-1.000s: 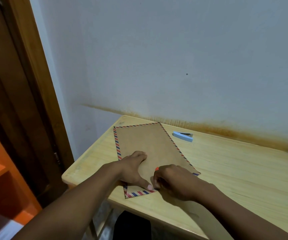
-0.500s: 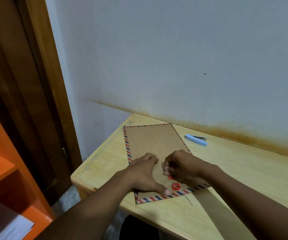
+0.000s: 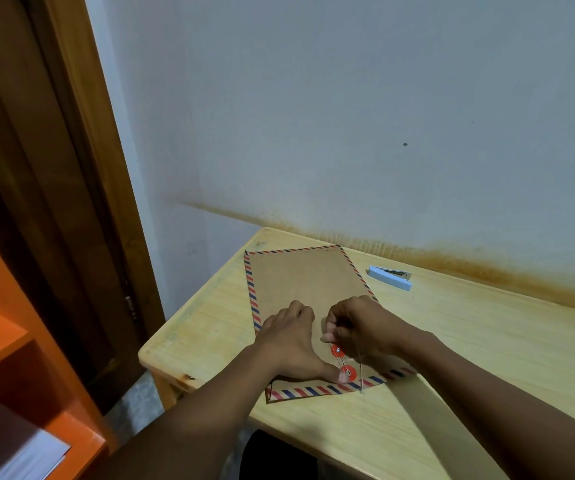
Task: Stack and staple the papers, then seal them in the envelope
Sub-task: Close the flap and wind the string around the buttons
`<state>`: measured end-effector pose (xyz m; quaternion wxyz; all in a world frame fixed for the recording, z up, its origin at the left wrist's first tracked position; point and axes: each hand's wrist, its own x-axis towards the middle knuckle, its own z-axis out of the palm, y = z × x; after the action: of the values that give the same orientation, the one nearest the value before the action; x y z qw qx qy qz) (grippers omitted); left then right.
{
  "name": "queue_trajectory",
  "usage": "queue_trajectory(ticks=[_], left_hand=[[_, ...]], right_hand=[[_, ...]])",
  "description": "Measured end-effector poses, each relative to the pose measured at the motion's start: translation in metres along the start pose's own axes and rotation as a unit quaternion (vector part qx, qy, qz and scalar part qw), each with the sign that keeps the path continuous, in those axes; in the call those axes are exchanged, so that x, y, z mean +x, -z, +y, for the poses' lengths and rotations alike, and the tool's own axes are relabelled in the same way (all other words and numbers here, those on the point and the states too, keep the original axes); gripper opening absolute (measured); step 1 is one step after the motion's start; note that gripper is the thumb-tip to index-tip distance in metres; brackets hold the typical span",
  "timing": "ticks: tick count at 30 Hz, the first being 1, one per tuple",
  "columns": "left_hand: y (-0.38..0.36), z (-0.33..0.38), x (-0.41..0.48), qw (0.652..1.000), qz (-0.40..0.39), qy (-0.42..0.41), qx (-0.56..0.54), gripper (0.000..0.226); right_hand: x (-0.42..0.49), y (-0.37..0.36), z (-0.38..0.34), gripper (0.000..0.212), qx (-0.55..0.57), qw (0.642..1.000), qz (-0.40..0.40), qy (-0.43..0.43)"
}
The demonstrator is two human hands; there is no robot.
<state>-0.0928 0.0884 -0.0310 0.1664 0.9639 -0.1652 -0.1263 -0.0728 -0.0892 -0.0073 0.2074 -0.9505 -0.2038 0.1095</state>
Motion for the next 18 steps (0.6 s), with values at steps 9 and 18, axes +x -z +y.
queue_trajectory(ticks=[9, 18], left_hand=[[-0.001, 0.001, -0.005, 0.999, 0.009, 0.008, -0.038, 0.114], [-0.004, -0.001, -0.006, 0.998, 0.019, 0.008, -0.052, 0.113]], right_hand=[[0.010, -0.006, -0.004, 0.004, 0.005, 1.000, -0.019, -0.002], [-0.008, 0.007, 0.016, 0.012, -0.034, 0.999, 0.001, -0.028]])
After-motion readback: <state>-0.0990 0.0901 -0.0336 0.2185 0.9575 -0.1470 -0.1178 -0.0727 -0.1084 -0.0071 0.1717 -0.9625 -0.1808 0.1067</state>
